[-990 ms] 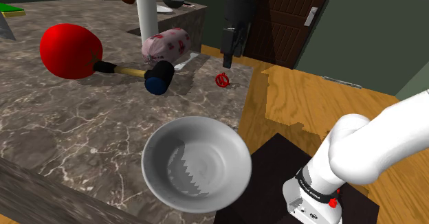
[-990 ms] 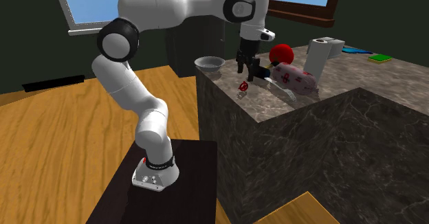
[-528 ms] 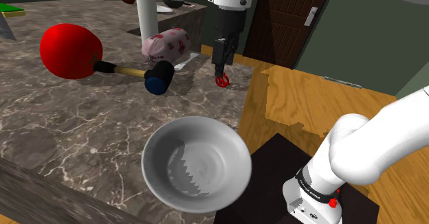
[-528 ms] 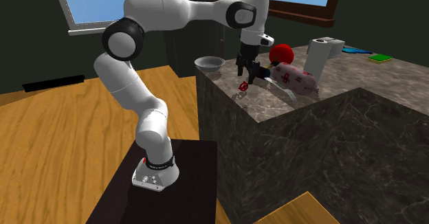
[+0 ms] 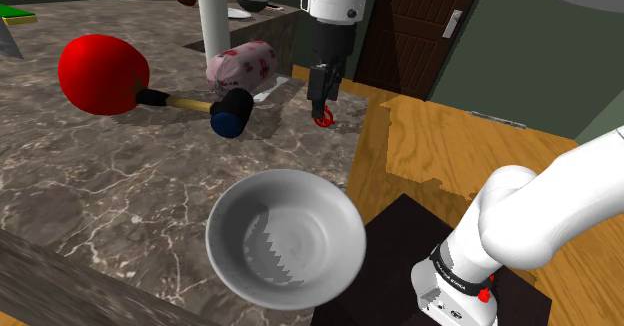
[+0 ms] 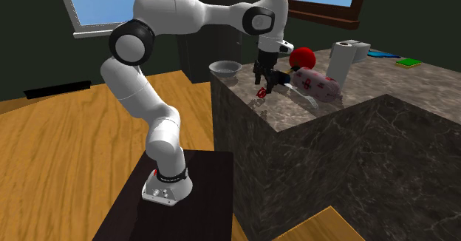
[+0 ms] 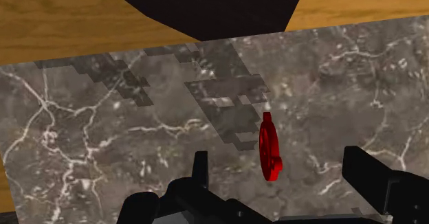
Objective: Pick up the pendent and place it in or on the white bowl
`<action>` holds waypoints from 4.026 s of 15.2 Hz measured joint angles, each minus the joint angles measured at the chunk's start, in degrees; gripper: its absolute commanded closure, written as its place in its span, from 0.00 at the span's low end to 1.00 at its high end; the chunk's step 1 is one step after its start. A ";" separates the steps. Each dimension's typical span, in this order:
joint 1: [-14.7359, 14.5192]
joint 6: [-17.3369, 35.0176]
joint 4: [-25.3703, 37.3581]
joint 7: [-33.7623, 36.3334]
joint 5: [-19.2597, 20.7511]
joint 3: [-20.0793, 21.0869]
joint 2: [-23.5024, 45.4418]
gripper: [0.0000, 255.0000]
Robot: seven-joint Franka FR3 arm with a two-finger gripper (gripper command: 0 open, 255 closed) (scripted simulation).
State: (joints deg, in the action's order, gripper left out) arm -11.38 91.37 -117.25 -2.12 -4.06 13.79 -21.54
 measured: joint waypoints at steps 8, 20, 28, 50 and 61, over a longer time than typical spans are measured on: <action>0.00 0.00 0.00 0.00 0.00 0.00 0.00 1.00; 0.20 -6.19 7.45 0.20 0.34 -0.16 1.26 1.00; 0.36 -12.30 15.36 0.56 0.69 -0.14 3.09 1.00; -6.50 -20.19 28.99 24.08 -3.92 15.01 7.54 1.00; -10.61 -18.66 34.52 37.50 -2.59 24.16 14.51 1.00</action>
State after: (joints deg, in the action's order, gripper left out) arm -21.99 72.70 -82.73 35.38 -6.65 37.95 -7.03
